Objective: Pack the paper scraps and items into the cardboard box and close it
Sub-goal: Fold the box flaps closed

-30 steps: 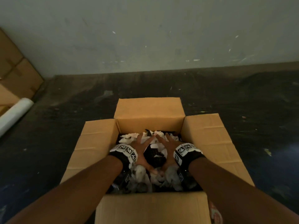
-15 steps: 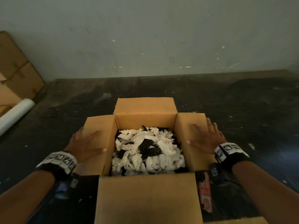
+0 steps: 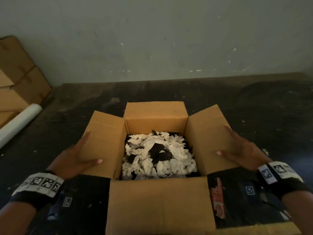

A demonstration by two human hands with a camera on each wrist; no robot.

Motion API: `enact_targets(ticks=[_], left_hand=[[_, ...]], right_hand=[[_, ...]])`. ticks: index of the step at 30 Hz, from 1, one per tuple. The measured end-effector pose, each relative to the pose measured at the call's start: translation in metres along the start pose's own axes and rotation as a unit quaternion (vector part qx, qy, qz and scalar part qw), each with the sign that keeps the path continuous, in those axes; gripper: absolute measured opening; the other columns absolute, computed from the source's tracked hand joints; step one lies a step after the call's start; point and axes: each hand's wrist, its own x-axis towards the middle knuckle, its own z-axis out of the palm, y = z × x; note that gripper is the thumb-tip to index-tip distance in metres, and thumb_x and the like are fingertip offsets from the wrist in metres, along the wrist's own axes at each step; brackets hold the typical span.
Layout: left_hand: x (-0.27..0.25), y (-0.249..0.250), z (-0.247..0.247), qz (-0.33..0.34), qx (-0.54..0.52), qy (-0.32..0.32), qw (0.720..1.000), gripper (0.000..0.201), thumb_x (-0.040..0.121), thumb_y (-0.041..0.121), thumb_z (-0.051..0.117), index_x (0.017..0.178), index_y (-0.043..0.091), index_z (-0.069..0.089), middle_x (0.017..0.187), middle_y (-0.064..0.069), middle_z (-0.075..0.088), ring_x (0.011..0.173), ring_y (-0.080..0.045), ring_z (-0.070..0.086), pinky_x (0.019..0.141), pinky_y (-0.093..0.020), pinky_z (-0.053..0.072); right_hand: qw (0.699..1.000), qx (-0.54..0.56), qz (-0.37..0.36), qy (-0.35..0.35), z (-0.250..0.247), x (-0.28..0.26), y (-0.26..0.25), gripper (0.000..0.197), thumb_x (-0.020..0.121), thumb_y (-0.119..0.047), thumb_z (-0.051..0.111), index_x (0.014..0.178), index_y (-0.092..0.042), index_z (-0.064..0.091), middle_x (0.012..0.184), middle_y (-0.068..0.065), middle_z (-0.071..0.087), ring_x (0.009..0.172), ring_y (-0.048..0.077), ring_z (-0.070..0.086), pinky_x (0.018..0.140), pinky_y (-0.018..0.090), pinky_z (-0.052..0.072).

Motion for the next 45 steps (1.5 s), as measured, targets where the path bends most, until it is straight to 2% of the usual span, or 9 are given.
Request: enact_targets(ticks=[5, 10, 16, 23, 27, 31, 36, 42, 45], left_hand=[[-0.032, 0.038, -0.019, 0.149, -0.145, 0.021, 0.978, 0.111, 0.083, 0.047, 0.071, 0.147, 0.063, -0.018, 0.149, 0.013, 0.036, 0.118, -0.011, 0.055, 0.094, -0.036, 0.049], [-0.023, 0.065, 0.016, 0.275, -0.226, -0.009, 0.934, 0.067, 0.095, 0.058, 0.041, 0.149, 0.066, 0.004, 0.144, 0.036, 0.037, 0.124, 0.022, 0.042, 0.1, -0.021, 0.037], [0.038, 0.059, 0.081, 0.264, 0.058, -0.055, 0.961, 0.059, 0.101, 0.064, 0.023, 0.152, 0.059, -0.007, 0.165, 0.019, -0.015, 0.152, -0.013, -0.015, 0.124, -0.058, 0.008], [0.068, 0.031, 0.098, 0.298, 0.184, -0.023, 0.936, 0.063, 0.097, 0.073, 0.018, 0.151, 0.059, -0.011, 0.162, 0.021, -0.031, 0.149, -0.014, -0.033, 0.124, -0.058, -0.001], [0.07, 0.03, 0.102, 0.306, 0.159, -0.022, 0.938, 0.068, 0.093, 0.077, 0.015, 0.155, 0.055, -0.005, 0.163, 0.022, -0.028, 0.15, -0.013, -0.032, 0.124, -0.058, 0.004], [0.07, 0.03, 0.104, 0.313, 0.136, -0.029, 0.94, 0.072, 0.091, 0.079, 0.016, 0.155, 0.055, -0.004, 0.162, 0.023, -0.029, 0.148, -0.011, -0.034, 0.122, -0.059, 0.005], [0.07, 0.032, 0.104, 0.311, 0.134, -0.037, 0.94, 0.071, 0.09, 0.078, 0.016, 0.154, 0.056, -0.007, 0.162, 0.023, -0.031, 0.148, -0.012, -0.035, 0.117, -0.052, 0.002], [0.063, 0.034, 0.093, 0.323, 0.075, -0.021, 0.943, 0.055, 0.099, 0.064, 0.025, 0.153, 0.053, 0.021, 0.168, 0.016, -0.005, 0.153, -0.012, -0.022, 0.119, -0.041, 0.0], [0.06, 0.036, 0.073, 0.333, 0.047, 0.051, 0.941, 0.042, 0.1, 0.036, 0.053, 0.133, 0.061, 0.046, 0.15, -0.008, 0.05, 0.148, -0.026, 0.028, 0.122, -0.034, 0.024]], right_hand=[[0.984, 0.115, -0.134, 0.021, -0.009, -0.037, -0.046, 0.094, 0.09, -0.055, 0.053, 0.14, -0.062, -0.027, 0.155, -0.007, 0.03, 0.112, 0.009, 0.05, 0.087, 0.023, 0.042], [0.963, 0.179, -0.2, 0.017, 0.025, -0.032, -0.075, 0.059, 0.093, -0.068, 0.023, 0.145, -0.066, -0.004, 0.155, -0.025, 0.024, 0.137, 0.003, 0.026, 0.112, 0.036, 0.015], [0.979, -0.08, -0.167, -0.079, 0.084, 0.033, -0.058, 0.072, 0.087, -0.081, 0.025, 0.145, -0.063, -0.013, 0.161, -0.02, -0.018, 0.151, 0.026, -0.01, 0.121, 0.054, 0.005], [0.965, -0.165, -0.188, -0.074, 0.098, 0.048, -0.035, 0.071, 0.089, -0.079, 0.026, 0.143, -0.064, -0.017, 0.157, -0.023, -0.031, 0.15, 0.026, -0.017, 0.118, 0.057, 0.011], [0.963, -0.148, -0.216, -0.059, 0.091, 0.033, -0.012, 0.056, 0.103, -0.053, 0.028, 0.146, -0.065, -0.007, 0.159, -0.028, -0.021, 0.149, 0.018, -0.017, 0.121, 0.056, 0.016], [0.956, -0.179, -0.214, -0.095, 0.08, 0.012, 0.005, 0.093, 0.095, -0.016, 0.051, 0.146, -0.062, -0.012, 0.157, -0.03, -0.026, 0.15, 0.02, -0.015, 0.12, 0.055, 0.02], [0.946, -0.216, -0.213, -0.115, 0.084, 0.007, 0.008, 0.122, 0.068, -0.069, 0.07, 0.146, -0.056, -0.023, 0.155, -0.023, -0.036, 0.149, 0.022, -0.02, 0.115, 0.06, 0.018], [0.954, -0.159, -0.225, -0.12, 0.078, 0.012, 0.013, 0.1, 0.077, -0.072, 0.061, 0.147, -0.062, -0.011, 0.156, -0.031, -0.026, 0.15, 0.018, -0.017, 0.117, 0.06, 0.014], [0.977, -0.054, -0.18, -0.097, 0.083, 0.007, 0.009, 0.058, 0.087, -0.073, 0.046, 0.135, -0.07, 0.016, 0.152, -0.036, -0.003, 0.152, 0.016, 0.005, 0.121, 0.053, 0.014]])
